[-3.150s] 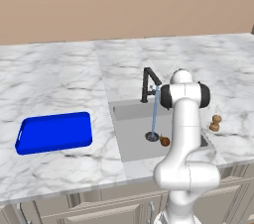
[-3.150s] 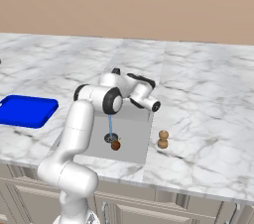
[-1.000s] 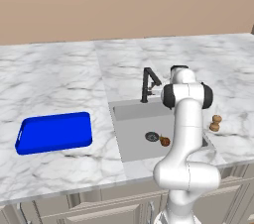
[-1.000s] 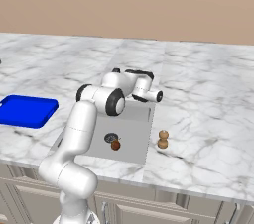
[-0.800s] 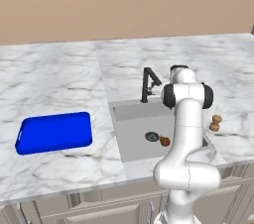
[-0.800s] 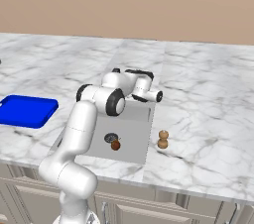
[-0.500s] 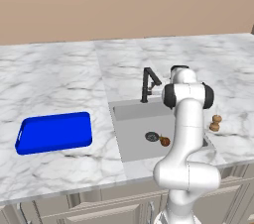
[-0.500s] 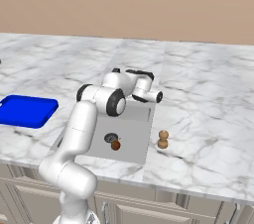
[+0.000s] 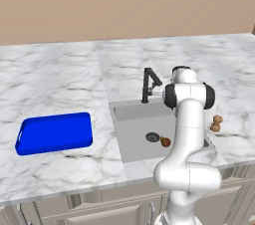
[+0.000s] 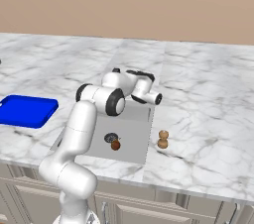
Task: Pick up all produce items and place them in the sink. Turn on the sink faucet to wash them. Then turn the sink off and put them in the tray.
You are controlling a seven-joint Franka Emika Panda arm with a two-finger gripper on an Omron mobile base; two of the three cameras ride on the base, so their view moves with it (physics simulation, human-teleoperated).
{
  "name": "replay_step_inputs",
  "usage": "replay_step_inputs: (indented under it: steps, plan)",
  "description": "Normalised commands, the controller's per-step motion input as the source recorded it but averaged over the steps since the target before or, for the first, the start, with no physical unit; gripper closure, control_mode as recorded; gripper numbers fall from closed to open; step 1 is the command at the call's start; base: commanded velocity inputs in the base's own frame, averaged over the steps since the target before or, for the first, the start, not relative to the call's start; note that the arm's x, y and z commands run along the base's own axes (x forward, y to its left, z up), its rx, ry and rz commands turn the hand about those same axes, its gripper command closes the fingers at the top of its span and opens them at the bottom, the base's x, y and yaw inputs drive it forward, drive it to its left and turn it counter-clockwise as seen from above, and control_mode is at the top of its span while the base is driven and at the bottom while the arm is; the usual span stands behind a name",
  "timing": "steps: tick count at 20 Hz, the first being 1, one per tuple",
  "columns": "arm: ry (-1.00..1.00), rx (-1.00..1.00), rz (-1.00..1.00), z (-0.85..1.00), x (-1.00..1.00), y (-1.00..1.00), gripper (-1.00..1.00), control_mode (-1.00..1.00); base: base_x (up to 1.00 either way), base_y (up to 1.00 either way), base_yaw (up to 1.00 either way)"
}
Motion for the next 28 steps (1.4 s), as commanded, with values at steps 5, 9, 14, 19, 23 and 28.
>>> replay_step_inputs:
  steps: [5, 9, 14, 19, 23, 28]
  plan:
    - [-0.09, 0.14, 0.18, 0.68, 0.0, -0.32, -1.0, -1.0, 0.0, 0.0, 0.0]
    - [-0.12, 0.14, 0.25, 0.64, 0.0, -0.17, -1.0, -1.0, 0.0, 0.0, 0.0]
    - [-0.07, 0.09, 0.28, 0.91, 0.03, 0.0, -1.0, -1.0, 0.0, 0.0, 0.0]
    - [-0.08, 0.07, 0.3, 0.97, 0.09, -0.01, -1.0, -1.0, 0.0, 0.0, 0.0]
    - [-0.12, 0.05, 0.32, 0.84, 0.01, -0.1, -1.0, -1.0, 0.0, 0.0, 0.0]
    - [-0.19, 0.03, 0.24, 0.52, -0.17, -0.25, -1.0, -1.0, 0.0, 0.0, 0.0]
